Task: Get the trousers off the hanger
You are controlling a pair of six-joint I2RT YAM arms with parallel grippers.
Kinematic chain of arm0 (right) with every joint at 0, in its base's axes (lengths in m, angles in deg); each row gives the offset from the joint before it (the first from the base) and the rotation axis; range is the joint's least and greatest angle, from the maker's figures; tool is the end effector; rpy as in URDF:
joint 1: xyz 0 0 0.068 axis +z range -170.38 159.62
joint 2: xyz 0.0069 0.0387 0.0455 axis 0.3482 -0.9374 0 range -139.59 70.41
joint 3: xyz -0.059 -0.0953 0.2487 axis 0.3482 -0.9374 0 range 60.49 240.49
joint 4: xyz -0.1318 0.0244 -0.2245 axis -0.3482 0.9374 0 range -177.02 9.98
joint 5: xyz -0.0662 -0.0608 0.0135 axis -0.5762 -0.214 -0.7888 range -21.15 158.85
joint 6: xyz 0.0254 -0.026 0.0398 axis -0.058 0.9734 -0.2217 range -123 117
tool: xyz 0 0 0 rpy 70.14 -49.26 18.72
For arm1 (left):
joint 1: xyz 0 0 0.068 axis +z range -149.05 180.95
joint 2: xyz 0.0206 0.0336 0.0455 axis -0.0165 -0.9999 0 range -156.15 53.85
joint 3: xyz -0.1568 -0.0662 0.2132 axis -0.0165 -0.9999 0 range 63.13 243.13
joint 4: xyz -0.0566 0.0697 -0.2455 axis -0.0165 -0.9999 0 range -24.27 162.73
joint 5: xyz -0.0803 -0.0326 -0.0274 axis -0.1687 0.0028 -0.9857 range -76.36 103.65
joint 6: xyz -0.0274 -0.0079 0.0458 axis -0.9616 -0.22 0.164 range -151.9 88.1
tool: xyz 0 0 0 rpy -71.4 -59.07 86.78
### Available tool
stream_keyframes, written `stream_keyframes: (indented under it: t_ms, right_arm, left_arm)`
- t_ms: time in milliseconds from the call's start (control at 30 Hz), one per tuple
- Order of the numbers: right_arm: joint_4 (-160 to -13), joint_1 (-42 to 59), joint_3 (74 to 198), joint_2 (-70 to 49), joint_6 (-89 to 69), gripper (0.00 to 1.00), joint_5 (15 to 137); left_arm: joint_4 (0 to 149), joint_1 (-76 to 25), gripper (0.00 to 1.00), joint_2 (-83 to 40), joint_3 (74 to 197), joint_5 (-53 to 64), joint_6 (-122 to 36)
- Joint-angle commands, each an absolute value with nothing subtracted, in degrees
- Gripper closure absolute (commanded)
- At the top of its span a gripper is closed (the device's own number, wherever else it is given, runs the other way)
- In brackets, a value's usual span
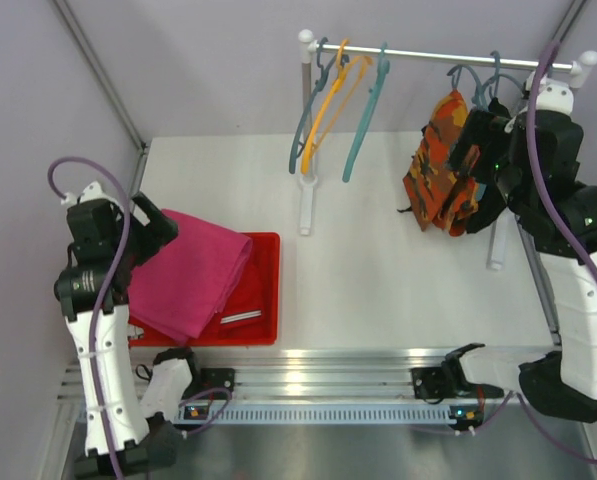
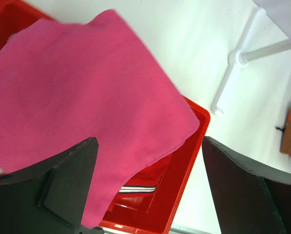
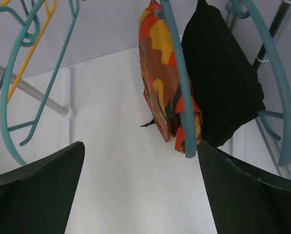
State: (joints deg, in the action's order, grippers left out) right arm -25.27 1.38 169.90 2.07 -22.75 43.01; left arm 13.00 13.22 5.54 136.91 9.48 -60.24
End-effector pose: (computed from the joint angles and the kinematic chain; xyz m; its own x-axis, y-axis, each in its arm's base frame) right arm 0.1609 0.0474 0.5277 -0.2936 0.2102 -0.9325 0.1534 0.9732 0.1711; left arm 0.1279 0.0252 0.4084 -0.4114 -0.5740 -0.7080 -0.3963 0.8122 -0.4282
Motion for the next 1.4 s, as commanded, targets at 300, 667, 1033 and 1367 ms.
stream_keyframes:
  t_ms: [300,667,1033,1367]
  right_arm:
    - [-42.5,-11.8,168.3,-3.0,-11.2,0.0,55.2]
    - [-54.4,-18.4,155.6,-4.4,-11.4,0.05,62.2]
    - [-62.7,-19.9,148.4,-4.2,-10.7,0.37,65.2]
    - [-65.4,-19.9,146.0,-4.3,-6.1,0.53,66.7]
  left_arm:
    - [25.0,10.0,0.05,-7.8,148.7,-6.3,-48.5]
    - [30.4,8.1,0.02,-10.8,146.6,-10.8,-48.5]
    - [35.4,8.2,0.02,-9.4,140.0,-10.8,-48.7]
    - [36.3,8.2,0.02,-9.6,138.1,-9.6,-48.0]
